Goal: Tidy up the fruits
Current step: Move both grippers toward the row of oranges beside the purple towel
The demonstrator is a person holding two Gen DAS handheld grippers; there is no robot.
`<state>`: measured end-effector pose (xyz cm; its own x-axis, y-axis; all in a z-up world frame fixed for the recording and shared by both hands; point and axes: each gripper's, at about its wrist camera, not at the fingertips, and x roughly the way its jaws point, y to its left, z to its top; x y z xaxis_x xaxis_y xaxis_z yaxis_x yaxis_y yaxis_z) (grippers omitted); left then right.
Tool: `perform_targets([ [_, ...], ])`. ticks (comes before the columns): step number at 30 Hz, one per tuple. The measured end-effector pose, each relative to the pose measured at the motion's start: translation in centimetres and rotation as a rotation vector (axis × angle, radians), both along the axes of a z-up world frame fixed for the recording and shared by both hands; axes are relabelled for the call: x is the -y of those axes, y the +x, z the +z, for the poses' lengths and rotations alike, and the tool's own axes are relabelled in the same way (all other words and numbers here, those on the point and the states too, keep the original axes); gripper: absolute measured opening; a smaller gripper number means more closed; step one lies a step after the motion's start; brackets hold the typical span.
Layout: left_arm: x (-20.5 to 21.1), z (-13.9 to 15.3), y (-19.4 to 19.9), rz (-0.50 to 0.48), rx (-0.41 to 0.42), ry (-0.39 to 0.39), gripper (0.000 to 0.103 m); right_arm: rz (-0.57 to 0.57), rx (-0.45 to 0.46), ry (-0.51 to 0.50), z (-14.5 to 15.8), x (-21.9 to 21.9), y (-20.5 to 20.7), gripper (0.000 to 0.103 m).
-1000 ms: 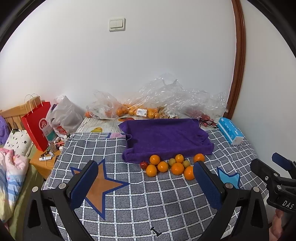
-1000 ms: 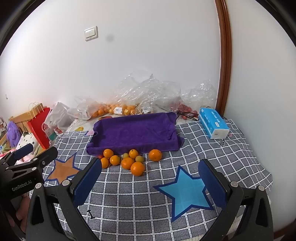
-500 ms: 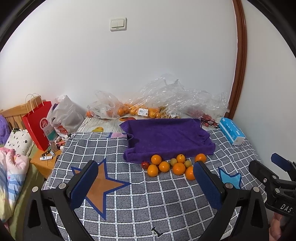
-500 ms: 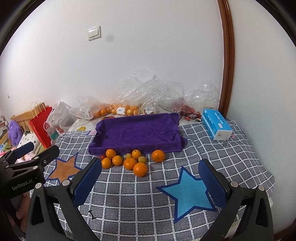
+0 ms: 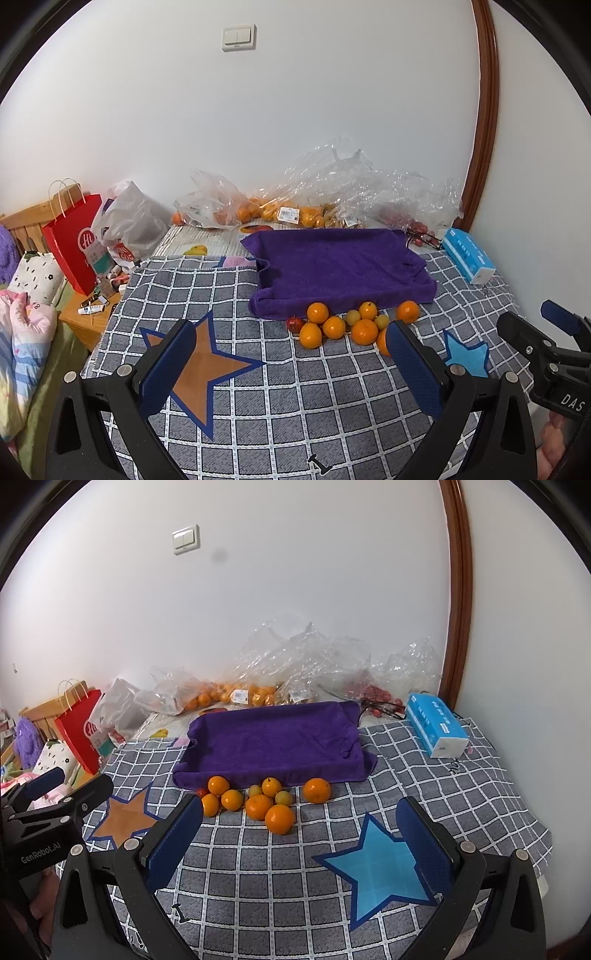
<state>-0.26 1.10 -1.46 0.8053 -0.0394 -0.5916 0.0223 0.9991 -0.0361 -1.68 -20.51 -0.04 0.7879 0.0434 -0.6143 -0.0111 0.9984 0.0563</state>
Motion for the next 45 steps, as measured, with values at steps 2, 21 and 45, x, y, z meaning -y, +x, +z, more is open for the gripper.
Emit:
perform_targets([
  [2,-0.2,-0.4,0.4,-0.002,-0.004,0.0,0.103,-0.005,-0.009,-0.024,-0.4,-0.3,0.4,0.103],
  [21,-3.1,-5.5,6.1,0.001,-0.091,-0.015,0.103,-0.051,-0.12,-0.028,-6.8,-0.4,7.1,0.103],
  [45,-6.6,-12.4,11.7,-0.015,-0.2,-0.007,0.1,-0.031,-0.193,0.053,-14.2,0.8,12.5,0.077],
])
